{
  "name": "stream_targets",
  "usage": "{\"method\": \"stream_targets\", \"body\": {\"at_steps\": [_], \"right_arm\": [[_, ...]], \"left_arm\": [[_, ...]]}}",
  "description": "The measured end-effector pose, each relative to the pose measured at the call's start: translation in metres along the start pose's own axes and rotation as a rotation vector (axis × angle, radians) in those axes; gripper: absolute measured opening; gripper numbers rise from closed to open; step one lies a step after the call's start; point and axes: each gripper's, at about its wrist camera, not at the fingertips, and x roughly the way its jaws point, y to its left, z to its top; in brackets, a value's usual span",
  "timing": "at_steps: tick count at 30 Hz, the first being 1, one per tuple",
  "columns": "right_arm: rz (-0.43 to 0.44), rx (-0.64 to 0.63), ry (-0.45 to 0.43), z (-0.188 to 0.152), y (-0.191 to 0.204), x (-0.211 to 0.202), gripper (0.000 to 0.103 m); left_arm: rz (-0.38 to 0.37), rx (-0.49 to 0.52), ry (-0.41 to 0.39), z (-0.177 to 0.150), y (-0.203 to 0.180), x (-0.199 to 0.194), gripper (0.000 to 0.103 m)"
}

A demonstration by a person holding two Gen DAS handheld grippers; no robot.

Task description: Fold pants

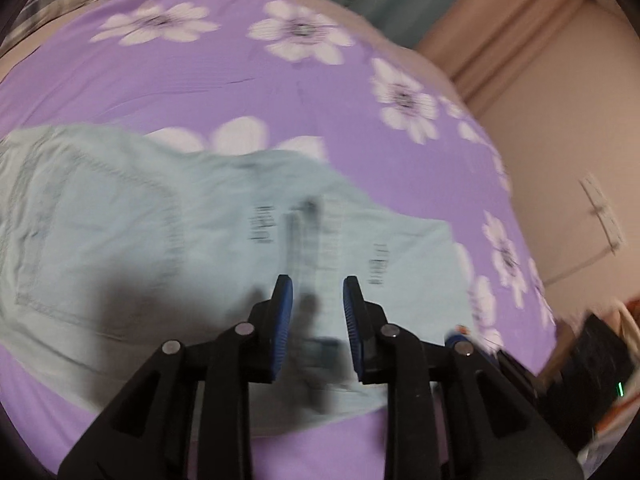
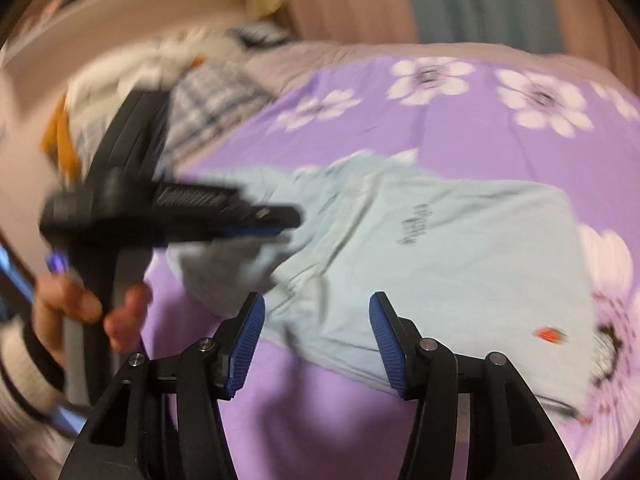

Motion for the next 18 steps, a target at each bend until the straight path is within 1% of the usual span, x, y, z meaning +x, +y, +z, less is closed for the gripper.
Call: {"method": "stream_targets", "body": {"at_steps": [1, 3, 4, 5, 6, 7, 8, 10, 11, 12, 15, 18], "right_arm": [[-0.019, 0.032, -0.018, -0.002, -0.006, -0.007, 0.055], [-0.106, 0.078, -0.042, -0.001, -0.025, -0.017, 0.055], [-0.160, 0.101, -0.023, 0.000, -0.035, -0.016, 0.054], [-0.190, 0.118, -0.004, -0.001, -0.041, -0.013, 0.054], [-0.204, 0.137, 0.008, -0.002, -0.049, -0.011, 0.048], [-0.205, 0.141, 0.018, -0.002, -0.052, -0.008, 0.039], [-0.216, 0.136, 0.035, -0.003, -0.053, -0.003, 0.036], [-0.245, 0.097, 0.063, -0.008, -0.049, 0.004, 0.026], [-0.246, 0.078, 0.069, -0.004, -0.048, 0.005, 0.023], [-0.239, 0.059, 0.072, -0.002, -0.046, 0.008, 0.020], [-0.181, 0.014, 0.077, 0.001, -0.032, 0.014, 0.020], [-0.136, -0.047, 0.089, 0.015, -0.023, 0.035, 0.020]], "left_arm": [[-0.012, 0.025, 0.002, -0.001, -0.009, 0.004, 0.025], [-0.028, 0.061, 0.014, -0.004, -0.022, 0.012, 0.025], [-0.034, 0.068, 0.023, -0.006, -0.027, 0.018, 0.025], [-0.036, 0.073, 0.032, -0.008, -0.029, 0.024, 0.025], [-0.024, 0.072, 0.055, -0.011, -0.028, 0.032, 0.023], [-0.013, 0.067, 0.073, -0.015, -0.026, 0.036, 0.023], [-0.002, 0.055, 0.095, -0.017, -0.023, 0.042, 0.023], [0.016, 0.036, 0.118, -0.027, -0.012, 0.045, 0.021], [0.012, 0.026, 0.114, -0.032, -0.006, 0.043, 0.016], [0.010, 0.017, 0.110, -0.035, -0.001, 0.040, 0.014], [-0.008, 0.001, 0.101, -0.043, 0.005, 0.032, 0.013], [0.012, 0.022, 0.092, -0.046, 0.000, 0.031, 0.013]]}}
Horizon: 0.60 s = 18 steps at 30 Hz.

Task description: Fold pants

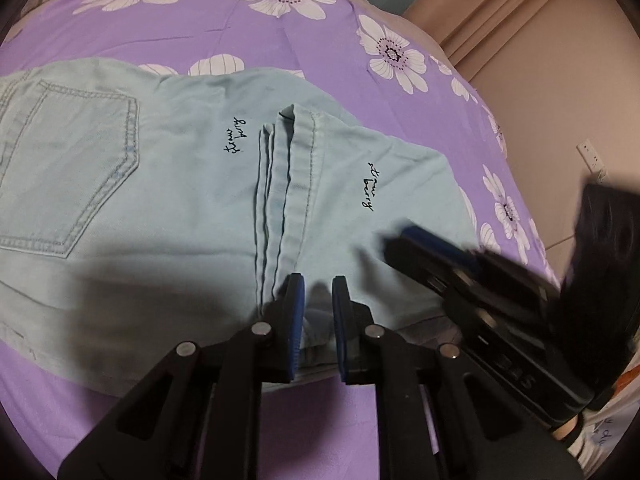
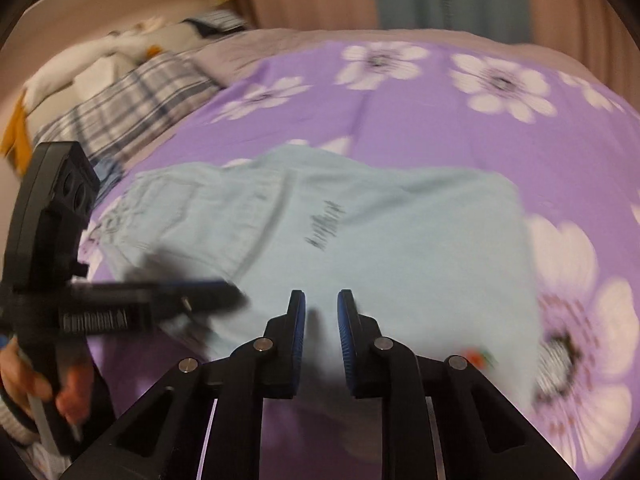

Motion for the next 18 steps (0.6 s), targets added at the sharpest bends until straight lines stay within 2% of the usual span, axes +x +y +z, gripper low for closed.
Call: {"method": "stream_targets", "body": {"at_steps": [3, 6, 10, 15, 18], "right_arm": [[0.024, -0.064, 0.048, 0.021, 0.017, 0.028, 0.018], [0.021, -0.052, 0.137, 0.038, 0.022, 0.067, 0.012], [0.044, -0.059, 0.153, 0.056, 0.030, 0.085, 0.011], [0.099, 0.022, 0.155, 0.065, 0.018, 0.093, 0.011], [0.150, 0.116, 0.156, 0.062, 0.006, 0.094, 0.011]], "left_arm": [[-0.006, -0.019, 0.001, -0.001, 0.001, 0.001, 0.012], [-0.034, -0.049, 0.006, 0.000, 0.008, -0.001, 0.012], [-0.043, -0.054, 0.004, 0.000, 0.010, -0.003, 0.012], [-0.046, -0.057, 0.000, -0.002, 0.013, -0.003, 0.012], [-0.051, -0.059, -0.001, -0.003, 0.012, -0.003, 0.012]]}}
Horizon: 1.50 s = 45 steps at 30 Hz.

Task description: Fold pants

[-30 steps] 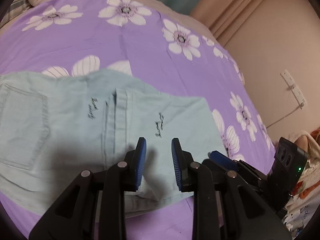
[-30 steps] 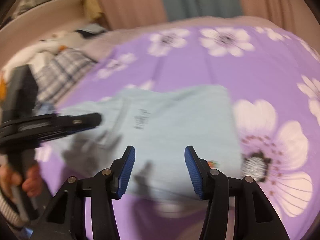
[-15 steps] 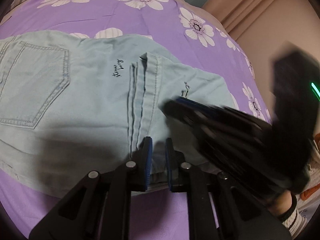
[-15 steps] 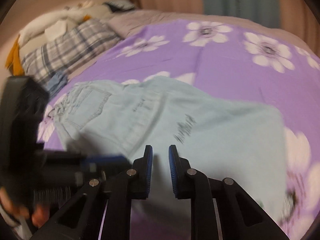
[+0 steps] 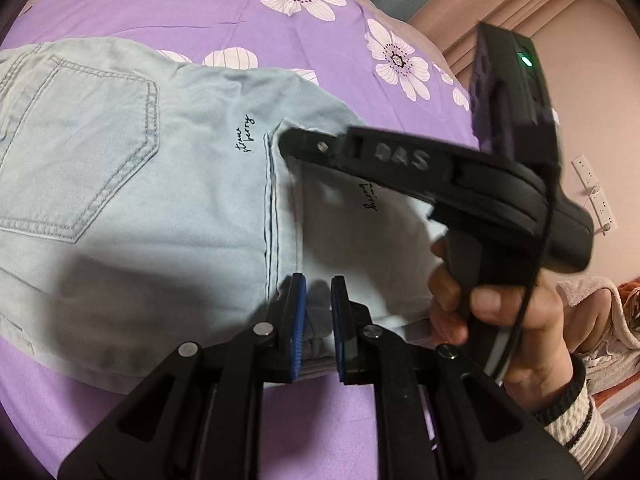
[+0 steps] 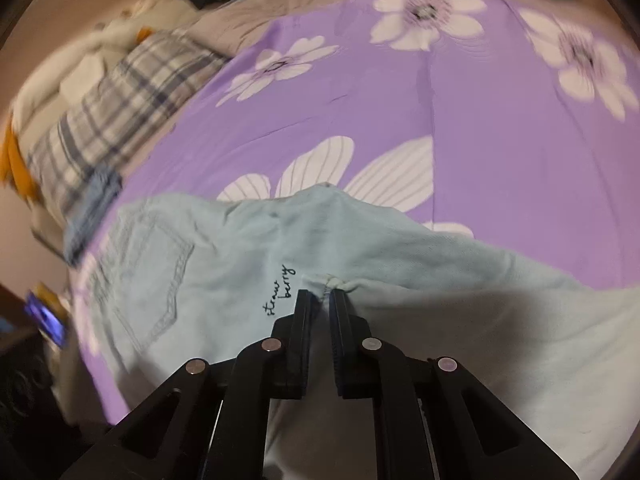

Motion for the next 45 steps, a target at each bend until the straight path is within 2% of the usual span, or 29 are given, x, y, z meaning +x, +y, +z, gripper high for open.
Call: {"method": "stream_targets", "body": {"at_steps": [4, 13, 15, 16, 17, 20, 22, 24, 29, 32, 38, 41, 45], "right_arm": [[-0.009, -0.002, -0.005, -0.016, 0.005, -0.015, 0.011], [-0.129, -0.179, -0.031, -0.117, 0.038, -0.066, 0.011], [-0.152, -0.208, -0.044, -0.125, 0.045, -0.074, 0.011], [-0.151, -0.199, -0.046, -0.128, 0.045, -0.078, 0.013], [-0.134, -0.175, -0.042, -0.128, 0.043, -0.081, 0.013], [-0.078, -0.101, -0.032, -0.125, 0.037, -0.088, 0.013], [-0.047, -0.065, -0.036, -0.121, 0.034, -0.092, 0.014], [-0.050, -0.059, -0.054, -0.121, 0.038, -0.093, 0.015], [-0.016, -0.017, -0.091, -0.114, 0.039, -0.093, 0.019], [-0.005, -0.015, -0.085, -0.114, 0.042, -0.089, 0.019], [-0.004, -0.047, -0.073, -0.114, 0.052, -0.086, 0.020], [-0.013, -0.052, -0.071, -0.112, 0.053, -0.084, 0.020], [-0.024, -0.054, -0.065, -0.106, 0.053, -0.080, 0.020]], "left_arm": [[-0.011, -0.008, 0.003, -0.001, 0.003, -0.004, 0.012], [-0.001, 0.008, -0.006, -0.007, 0.004, -0.009, 0.012], [0.007, 0.012, -0.013, -0.011, 0.007, -0.018, 0.014], [0.023, 0.009, -0.012, -0.013, 0.010, -0.022, 0.024], [0.001, -0.009, -0.012, -0.017, 0.016, -0.029, 0.035], [-0.045, -0.044, -0.051, -0.026, 0.030, -0.054, 0.035], [-0.040, -0.068, -0.091, -0.032, 0.041, -0.075, 0.043], [-0.003, -0.114, -0.131, -0.037, 0.057, -0.094, 0.059], [0.017, -0.267, -0.167, -0.043, 0.099, -0.109, 0.059], [-0.039, -0.348, -0.193, -0.041, 0.115, -0.108, 0.059], [-0.081, -0.481, -0.294, -0.031, 0.140, -0.107, 0.059], [-0.079, -0.512, -0.343, -0.024, 0.148, -0.108, 0.059], [-0.087, -0.548, -0.368, -0.006, 0.163, -0.111, 0.059]]}}
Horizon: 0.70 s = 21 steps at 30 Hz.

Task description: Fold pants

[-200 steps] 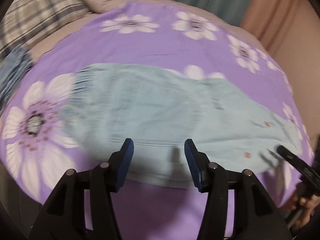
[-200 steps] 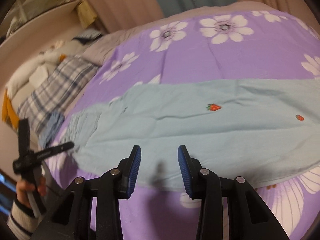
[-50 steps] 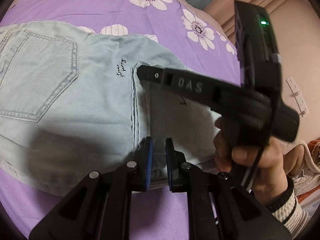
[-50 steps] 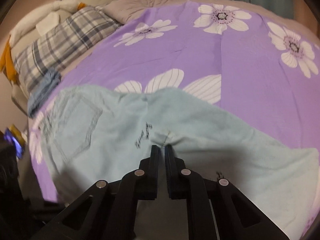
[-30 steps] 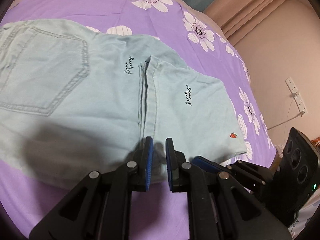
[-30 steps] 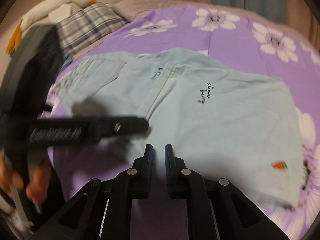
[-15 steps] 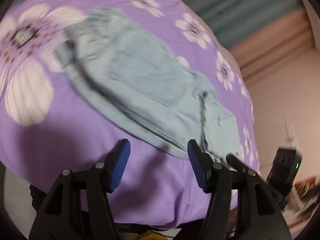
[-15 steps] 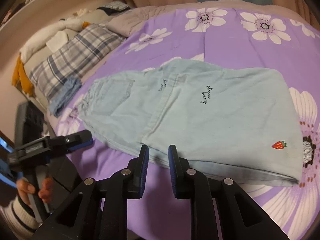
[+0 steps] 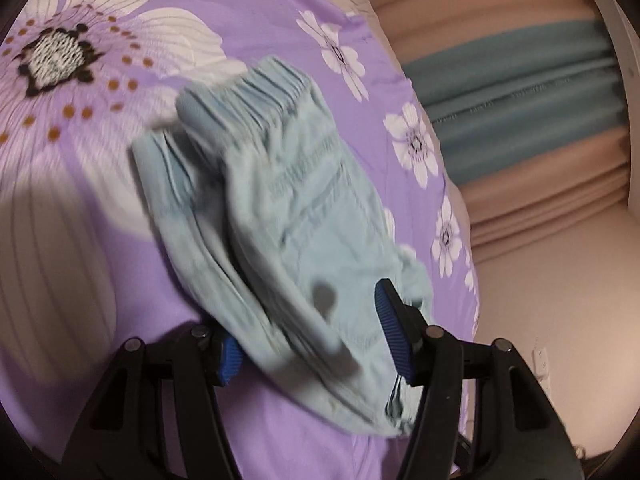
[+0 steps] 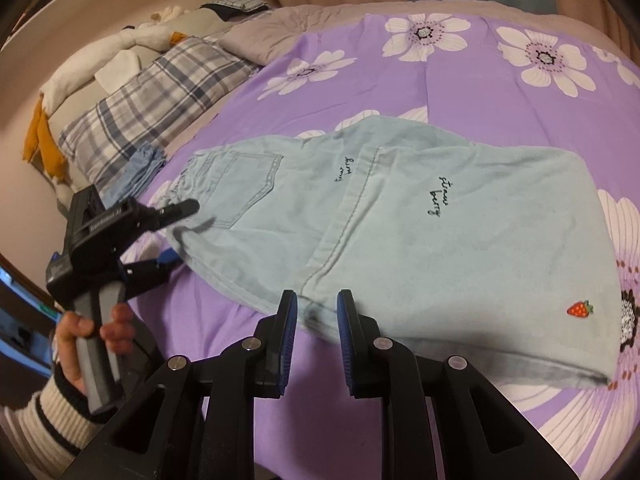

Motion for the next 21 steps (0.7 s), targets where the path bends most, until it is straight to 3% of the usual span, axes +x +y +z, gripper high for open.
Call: {"method": "stream_targets", "body": {"at_steps": [4, 7, 18, 21], "right_arm": [[-0.015, -0.024, 0.008, 0.013, 0.004, 0.011, 0.020], [-0.035, -0.047, 0.014, 0.029, 0.005, 0.026, 0.020], [-0.133, -0.052, -0.007, 0.111, 0.001, 0.099, 0.020], [-0.203, -0.035, 0.055, 0.124, -0.007, 0.126, 0.020]], "left_arm": [[0.033, 0.000, -0.002, 0.013, 0.001, 0.008, 0.050], [0.099, 0.056, 0.025, 0.016, 0.000, 0.013, 0.027], [0.128, 0.151, 0.036, 0.017, 0.003, 0.021, 0.026], [0.134, 0.159, 0.033, 0.017, 0.002, 0.023, 0.026]]}}
